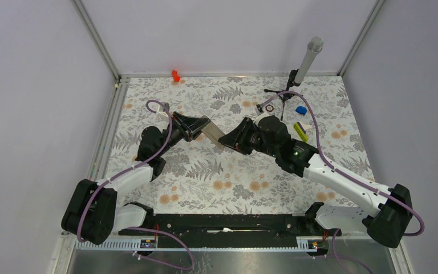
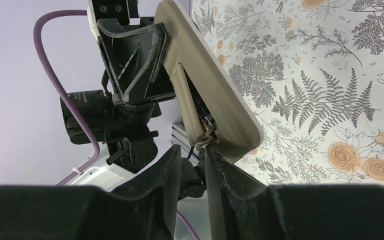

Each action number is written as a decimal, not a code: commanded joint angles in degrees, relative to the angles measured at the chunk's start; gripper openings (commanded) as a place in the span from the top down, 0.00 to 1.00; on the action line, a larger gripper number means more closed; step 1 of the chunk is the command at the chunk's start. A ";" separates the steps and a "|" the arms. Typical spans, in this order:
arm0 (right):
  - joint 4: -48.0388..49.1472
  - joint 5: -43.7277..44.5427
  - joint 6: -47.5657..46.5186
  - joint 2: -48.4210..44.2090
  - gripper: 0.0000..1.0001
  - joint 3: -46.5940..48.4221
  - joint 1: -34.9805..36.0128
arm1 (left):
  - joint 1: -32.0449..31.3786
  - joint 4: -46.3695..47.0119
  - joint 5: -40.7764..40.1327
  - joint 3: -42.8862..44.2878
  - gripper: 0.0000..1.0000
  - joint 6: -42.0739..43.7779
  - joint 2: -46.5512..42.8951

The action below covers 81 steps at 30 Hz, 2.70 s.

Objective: Load the batteries into the remote control

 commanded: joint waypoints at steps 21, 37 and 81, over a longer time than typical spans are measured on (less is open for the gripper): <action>3.84 3.24 3.59 -0.98 0.83 -0.88 -0.28 | -0.10 5.75 1.21 1.64 1.00 0.23 -1.77; 7.71 0.78 8.99 -3.36 1.00 -3.96 -1.25 | -0.10 7.99 0.42 1.21 1.00 -1.35 -0.78; 10.08 0.49 17.14 -0.10 1.00 -4.60 -2.02 | -0.52 13.14 -0.88 -1.34 1.00 2.00 -3.49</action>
